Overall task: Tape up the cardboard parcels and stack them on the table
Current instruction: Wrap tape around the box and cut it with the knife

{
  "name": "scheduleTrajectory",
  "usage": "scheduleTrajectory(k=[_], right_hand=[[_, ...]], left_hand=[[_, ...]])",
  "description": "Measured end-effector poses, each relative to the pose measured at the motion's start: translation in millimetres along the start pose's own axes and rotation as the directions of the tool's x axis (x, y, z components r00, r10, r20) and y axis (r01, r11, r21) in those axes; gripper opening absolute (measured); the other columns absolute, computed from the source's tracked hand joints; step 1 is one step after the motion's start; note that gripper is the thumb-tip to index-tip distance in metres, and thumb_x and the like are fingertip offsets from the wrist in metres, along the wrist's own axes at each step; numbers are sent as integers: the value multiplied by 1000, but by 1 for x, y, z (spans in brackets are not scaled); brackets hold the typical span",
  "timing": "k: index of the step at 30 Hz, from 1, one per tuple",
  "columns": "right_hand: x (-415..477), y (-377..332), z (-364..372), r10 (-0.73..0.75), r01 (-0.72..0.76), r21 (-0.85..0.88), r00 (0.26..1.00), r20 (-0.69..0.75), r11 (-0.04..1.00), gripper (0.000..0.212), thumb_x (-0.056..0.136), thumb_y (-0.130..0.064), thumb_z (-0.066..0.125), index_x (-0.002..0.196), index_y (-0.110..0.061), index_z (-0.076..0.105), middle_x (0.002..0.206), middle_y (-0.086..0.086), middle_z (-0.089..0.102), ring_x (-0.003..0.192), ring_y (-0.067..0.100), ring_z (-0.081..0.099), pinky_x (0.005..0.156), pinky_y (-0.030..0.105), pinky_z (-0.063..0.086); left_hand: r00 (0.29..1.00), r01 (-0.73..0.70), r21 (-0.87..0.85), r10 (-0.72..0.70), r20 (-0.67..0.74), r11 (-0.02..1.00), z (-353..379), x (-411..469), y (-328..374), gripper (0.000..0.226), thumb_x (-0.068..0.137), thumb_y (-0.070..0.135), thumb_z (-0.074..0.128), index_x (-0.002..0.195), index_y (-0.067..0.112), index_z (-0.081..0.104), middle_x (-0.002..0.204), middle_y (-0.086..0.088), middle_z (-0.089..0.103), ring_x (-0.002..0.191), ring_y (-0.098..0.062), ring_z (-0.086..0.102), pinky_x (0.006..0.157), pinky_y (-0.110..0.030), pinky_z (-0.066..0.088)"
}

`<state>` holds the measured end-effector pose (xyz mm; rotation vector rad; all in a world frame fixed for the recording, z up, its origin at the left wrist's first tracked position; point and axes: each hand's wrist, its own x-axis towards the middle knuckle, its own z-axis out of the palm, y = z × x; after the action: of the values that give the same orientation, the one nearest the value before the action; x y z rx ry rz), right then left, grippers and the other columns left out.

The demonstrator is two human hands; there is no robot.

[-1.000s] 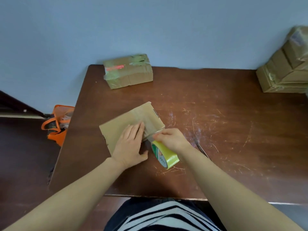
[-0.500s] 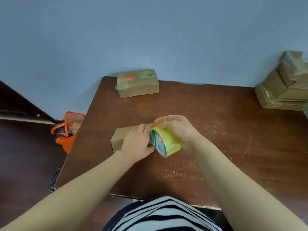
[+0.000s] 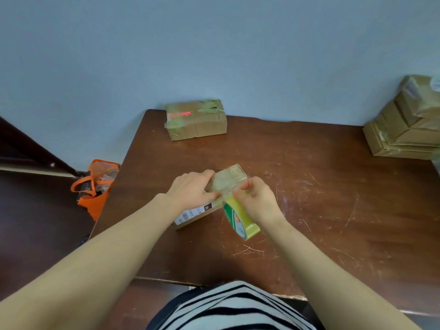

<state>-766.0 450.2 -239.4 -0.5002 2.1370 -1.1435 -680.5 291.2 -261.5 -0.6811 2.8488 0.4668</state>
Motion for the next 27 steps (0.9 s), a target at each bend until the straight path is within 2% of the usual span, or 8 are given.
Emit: scheduleTrajectory(k=[3, 6, 8, 10, 14, 17, 21, 27], right_hand=[[9, 12, 9, 75, -76, -40, 997, -5, 996, 22, 88, -29, 62, 78, -24, 43, 75, -8, 51, 58, 5, 49, 50, 22, 38], [15, 13, 21, 100, -99, -31, 995, 18, 995, 27, 89, -25, 61, 76, -23, 37, 71, -7, 46, 48, 4, 49, 45, 17, 35], [16, 14, 26, 91, -91, -2, 996, 23, 996, 28, 90, -21, 59, 75, -21, 35, 70, -6, 45, 33, -2, 49, 34, 10, 31], [15, 16, 28, 91, -93, 40, 995, 44, 995, 30, 91, -19, 59, 73, -19, 35, 70, -3, 45, 29, -4, 46, 31, 9, 29], [12, 18, 32, 120, -136, 200, 989, 92, 970, 33, 91, -21, 61, 74, -16, 34, 80, 6, 52, 42, 12, 62, 39, 20, 46], [7, 25, 29, 91, -111, 233, 991, 95, 966, 26, 90, -19, 61, 76, -15, 39, 76, 0, 51, 51, 6, 59, 46, 19, 43], [3, 36, 28, 129, -169, 271, 979, 159, 948, 16, 85, -7, 55, 79, -20, 48, 83, 3, 54, 77, 19, 50, 69, 32, 41], [5, 37, 22, 81, -94, 340, 995, 51, 936, 13, 87, -9, 54, 81, -20, 53, 77, -1, 61, 69, 15, 58, 60, 24, 44]], left_hand=[[996, -48, -51, 52, 66, 998, 0, 3, -7, 52, 92, 48, 50, 134, 19, 39, 118, -1, 54, 111, -25, 52, 79, -36, 43], [977, -61, -37, 67, 201, 997, -4, 1, -9, 84, 91, 38, 49, 152, 15, -2, 157, -3, 12, 141, -23, 16, 112, -37, 19], [983, -34, -109, 53, 177, 993, -1, 1, -5, 81, 87, 45, 39, 152, 24, -5, 152, -3, 27, 133, -21, 29, 109, -37, 18], [1000, 17, -149, -12, 29, 989, 5, 2, 3, 73, 89, 61, 26, 152, 30, 6, 122, 2, 52, 112, -20, 46, 99, -38, 28], [992, 67, 207, -43, -118, 976, 20, 5, 13, 76, 86, 74, 21, 143, 26, 32, 121, 0, 54, 113, -22, 48, 91, -36, 33], [989, 40, 263, -1, -148, 964, 24, 9, 9, 78, 83, 74, 22, 137, 21, 40, 119, -2, 57, 112, -23, 50, 90, -34, 35], [987, -42, 321, 90, -135, 946, 21, 10, 2, 90, 74, 78, 14, 135, 20, 44, 118, 0, 59, 111, -21, 52, 90, -34, 36], [986, -83, 276, 118, -115, 958, 14, 15, 0, 86, 76, 78, 17, 133, 19, 44, 117, 0, 58, 111, -21, 51, 94, -33, 33]])
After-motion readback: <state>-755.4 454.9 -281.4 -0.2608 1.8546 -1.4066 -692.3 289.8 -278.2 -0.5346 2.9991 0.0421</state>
